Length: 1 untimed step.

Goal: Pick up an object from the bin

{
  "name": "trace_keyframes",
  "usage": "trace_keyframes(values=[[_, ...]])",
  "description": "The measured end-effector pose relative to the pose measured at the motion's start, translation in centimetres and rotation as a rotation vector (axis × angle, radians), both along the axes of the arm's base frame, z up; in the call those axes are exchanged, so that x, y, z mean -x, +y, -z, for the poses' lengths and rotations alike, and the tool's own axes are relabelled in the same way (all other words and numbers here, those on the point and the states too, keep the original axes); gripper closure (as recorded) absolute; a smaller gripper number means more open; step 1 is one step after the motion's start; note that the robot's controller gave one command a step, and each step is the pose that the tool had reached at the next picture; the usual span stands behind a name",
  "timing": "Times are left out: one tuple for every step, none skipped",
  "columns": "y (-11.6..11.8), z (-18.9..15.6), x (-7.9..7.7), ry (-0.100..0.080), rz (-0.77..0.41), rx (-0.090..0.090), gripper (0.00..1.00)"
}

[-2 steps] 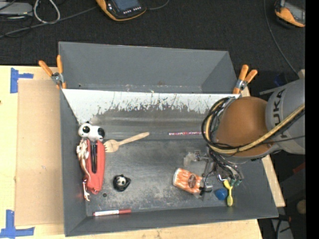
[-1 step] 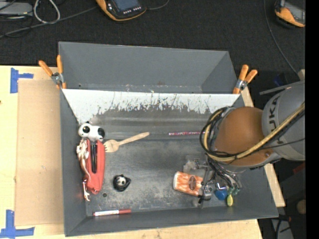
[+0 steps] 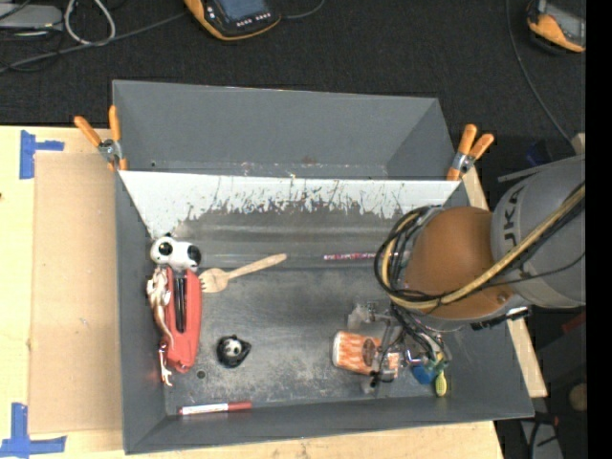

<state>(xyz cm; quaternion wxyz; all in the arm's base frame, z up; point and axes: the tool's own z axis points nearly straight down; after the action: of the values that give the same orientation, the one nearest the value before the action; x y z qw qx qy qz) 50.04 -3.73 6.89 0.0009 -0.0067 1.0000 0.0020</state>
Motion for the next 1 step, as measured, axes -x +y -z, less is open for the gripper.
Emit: trace_keyframes(values=[[-0.30,-0.41,0.91,0.013,-0.042,0.001,1.00]])
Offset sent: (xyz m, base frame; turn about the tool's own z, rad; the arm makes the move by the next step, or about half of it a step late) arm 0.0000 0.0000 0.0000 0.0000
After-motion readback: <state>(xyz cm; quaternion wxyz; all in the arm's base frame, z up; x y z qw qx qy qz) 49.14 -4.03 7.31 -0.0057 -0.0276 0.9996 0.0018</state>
